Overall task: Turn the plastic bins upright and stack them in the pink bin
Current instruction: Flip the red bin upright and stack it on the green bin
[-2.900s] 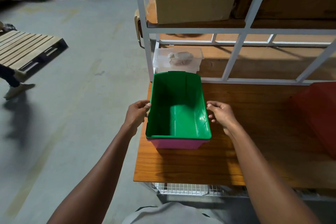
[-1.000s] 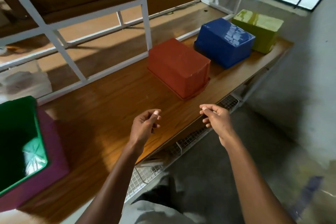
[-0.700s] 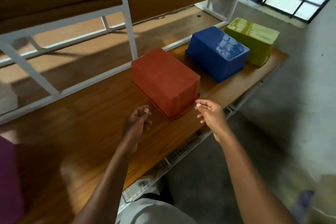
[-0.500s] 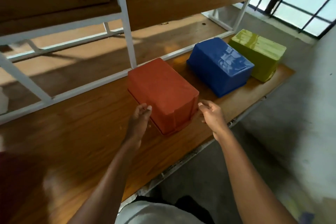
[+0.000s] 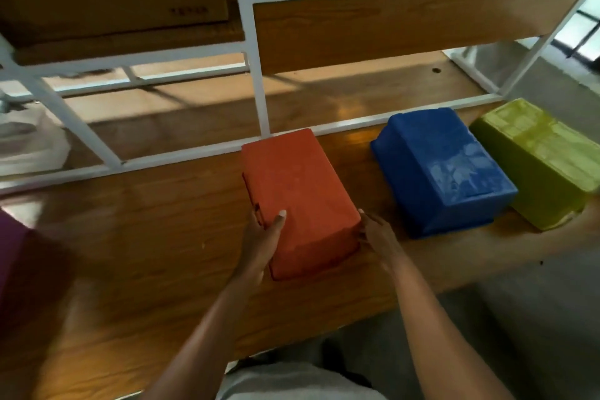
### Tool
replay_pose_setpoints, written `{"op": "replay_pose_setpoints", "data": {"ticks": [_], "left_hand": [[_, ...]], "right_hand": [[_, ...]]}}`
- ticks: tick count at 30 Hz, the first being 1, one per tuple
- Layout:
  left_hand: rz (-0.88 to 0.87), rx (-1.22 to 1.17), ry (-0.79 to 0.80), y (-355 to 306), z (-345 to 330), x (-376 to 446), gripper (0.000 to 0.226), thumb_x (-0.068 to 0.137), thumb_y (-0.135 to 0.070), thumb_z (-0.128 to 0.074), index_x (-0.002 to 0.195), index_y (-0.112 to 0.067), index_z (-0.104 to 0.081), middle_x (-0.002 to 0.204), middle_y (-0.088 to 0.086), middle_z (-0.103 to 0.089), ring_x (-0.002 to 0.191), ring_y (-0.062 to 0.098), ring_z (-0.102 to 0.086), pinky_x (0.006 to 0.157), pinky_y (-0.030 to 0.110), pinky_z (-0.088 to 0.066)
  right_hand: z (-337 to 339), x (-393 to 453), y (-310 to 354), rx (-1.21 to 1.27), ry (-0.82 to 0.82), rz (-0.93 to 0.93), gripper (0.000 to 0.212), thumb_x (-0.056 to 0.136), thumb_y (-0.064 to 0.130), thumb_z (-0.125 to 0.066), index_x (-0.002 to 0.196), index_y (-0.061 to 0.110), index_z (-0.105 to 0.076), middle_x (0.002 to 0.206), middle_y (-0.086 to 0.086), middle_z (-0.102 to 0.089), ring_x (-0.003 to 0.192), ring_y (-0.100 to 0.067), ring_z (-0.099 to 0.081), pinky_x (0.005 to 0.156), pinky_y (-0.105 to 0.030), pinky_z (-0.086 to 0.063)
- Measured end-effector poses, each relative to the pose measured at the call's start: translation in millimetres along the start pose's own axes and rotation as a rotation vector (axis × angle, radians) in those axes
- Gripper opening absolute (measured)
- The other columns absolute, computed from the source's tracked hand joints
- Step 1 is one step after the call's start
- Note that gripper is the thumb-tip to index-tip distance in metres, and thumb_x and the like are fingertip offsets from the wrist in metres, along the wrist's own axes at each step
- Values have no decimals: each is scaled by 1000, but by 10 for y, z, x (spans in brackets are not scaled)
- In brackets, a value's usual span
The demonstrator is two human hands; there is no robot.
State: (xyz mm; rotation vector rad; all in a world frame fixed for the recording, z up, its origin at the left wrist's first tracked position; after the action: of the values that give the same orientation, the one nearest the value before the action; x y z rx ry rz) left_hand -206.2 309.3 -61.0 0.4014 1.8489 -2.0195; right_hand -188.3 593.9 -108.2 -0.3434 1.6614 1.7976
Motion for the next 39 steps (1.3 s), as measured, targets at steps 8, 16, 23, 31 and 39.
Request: {"op": "replay_pose_setpoints", "data": {"ticks": [8, 16, 23, 31, 39], "left_hand": [[-35, -8, -87, 53, 40, -20, 59, 99, -54, -64, 153, -39, -46, 140, -6, -64, 125, 20, -66, 102, 44, -57], [7, -103, -96, 119, 206, -103, 46, 102, -50, -61, 146, -46, -51, 125, -19, -66, 112, 9, -66, 93, 37, -57], [153, -300, -144, 418, 540, -139, 29, 101, -45, -63, 128, -36, -68, 121, -6, -77, 111, 22, -72, 100, 58, -57], [72, -224, -253, 471, 885, -208, 32, 111, -28, -50, 136, -19, -67, 126, 9, -75, 110, 22, -70, 69, 24, -56], [-177, 18, -453, -430, 1176, -772, 49, 107, -47, -51, 156, -44, -42, 157, -8, -51, 137, 20, -54, 108, 46, -50]], "right_hand": [[-180, 171, 139, -180, 194, -43, 37, 108, 48, -46, 122, 26, -71, 108, 3, -71, 102, -19, -66, 92, -38, -53], [-225, 300, 162, -187, 253, -78, 51, 101, 57, -55, 132, 20, -72, 129, -6, -73, 108, -22, -69, 81, -34, -53], [-478, 220, 421, 1, 329, 9, 48, 101, 48, -60, 133, 14, -71, 122, -12, -78, 111, -30, -75, 105, -53, -55], [-861, -262, 937, 182, 469, 141, 40, 101, 40, -65, 134, 17, -68, 125, -10, -77, 113, -32, -74, 100, -55, -57], [-1343, -994, 1436, 89, 536, 473, 22, 104, 36, -62, 124, 28, -69, 115, 5, -78, 102, -14, -77, 82, -31, -64]]}}
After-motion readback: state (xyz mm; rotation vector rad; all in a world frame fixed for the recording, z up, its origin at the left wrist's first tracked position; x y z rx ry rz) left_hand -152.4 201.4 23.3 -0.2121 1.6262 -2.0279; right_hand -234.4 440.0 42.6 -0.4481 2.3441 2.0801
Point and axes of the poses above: each hand's wrist, its own x-axis towards the middle knuckle, its own z-axis out of the back of the hand, y = z × x, the point moved 10 cm from there along x, towards the middle knuckle
